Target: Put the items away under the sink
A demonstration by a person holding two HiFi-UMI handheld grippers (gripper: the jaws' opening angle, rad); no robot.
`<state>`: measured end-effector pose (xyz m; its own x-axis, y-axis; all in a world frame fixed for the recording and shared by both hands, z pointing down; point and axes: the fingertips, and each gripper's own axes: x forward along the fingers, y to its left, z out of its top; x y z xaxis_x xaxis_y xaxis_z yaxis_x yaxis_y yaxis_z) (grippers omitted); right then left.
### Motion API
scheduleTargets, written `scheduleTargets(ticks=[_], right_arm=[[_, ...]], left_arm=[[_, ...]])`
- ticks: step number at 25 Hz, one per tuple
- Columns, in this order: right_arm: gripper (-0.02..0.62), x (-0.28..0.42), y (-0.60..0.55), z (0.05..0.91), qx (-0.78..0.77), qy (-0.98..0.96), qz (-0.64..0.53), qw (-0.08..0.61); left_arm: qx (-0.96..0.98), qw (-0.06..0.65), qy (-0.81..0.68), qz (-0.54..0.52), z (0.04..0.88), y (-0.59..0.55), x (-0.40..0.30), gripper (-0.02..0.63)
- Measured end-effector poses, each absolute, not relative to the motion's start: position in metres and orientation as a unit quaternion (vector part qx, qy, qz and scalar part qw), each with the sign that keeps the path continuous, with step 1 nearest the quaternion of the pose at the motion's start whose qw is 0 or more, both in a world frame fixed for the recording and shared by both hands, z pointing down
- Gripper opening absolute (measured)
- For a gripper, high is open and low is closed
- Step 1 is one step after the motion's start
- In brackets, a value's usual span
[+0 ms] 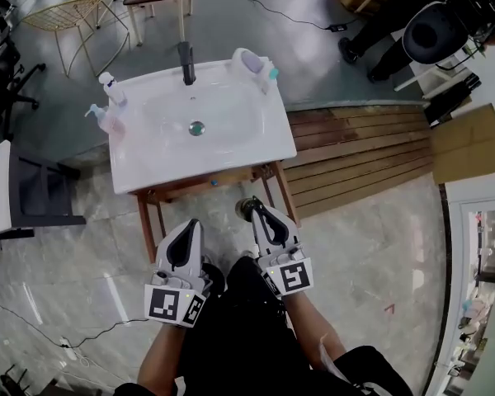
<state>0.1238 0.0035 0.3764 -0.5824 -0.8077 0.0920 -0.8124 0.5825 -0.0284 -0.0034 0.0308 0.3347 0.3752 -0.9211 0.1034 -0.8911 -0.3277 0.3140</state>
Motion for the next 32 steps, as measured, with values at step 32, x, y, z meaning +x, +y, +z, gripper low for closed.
scheduleTargets(ticks=[32], right_arm=[[0.048,0.143,-0.062,0.646,0.464,-0.885,0.010,0.028]], left_arm=[[0.823,0.148,-0.546,-0.048,0.643,-0.037,0.020,0.006]])
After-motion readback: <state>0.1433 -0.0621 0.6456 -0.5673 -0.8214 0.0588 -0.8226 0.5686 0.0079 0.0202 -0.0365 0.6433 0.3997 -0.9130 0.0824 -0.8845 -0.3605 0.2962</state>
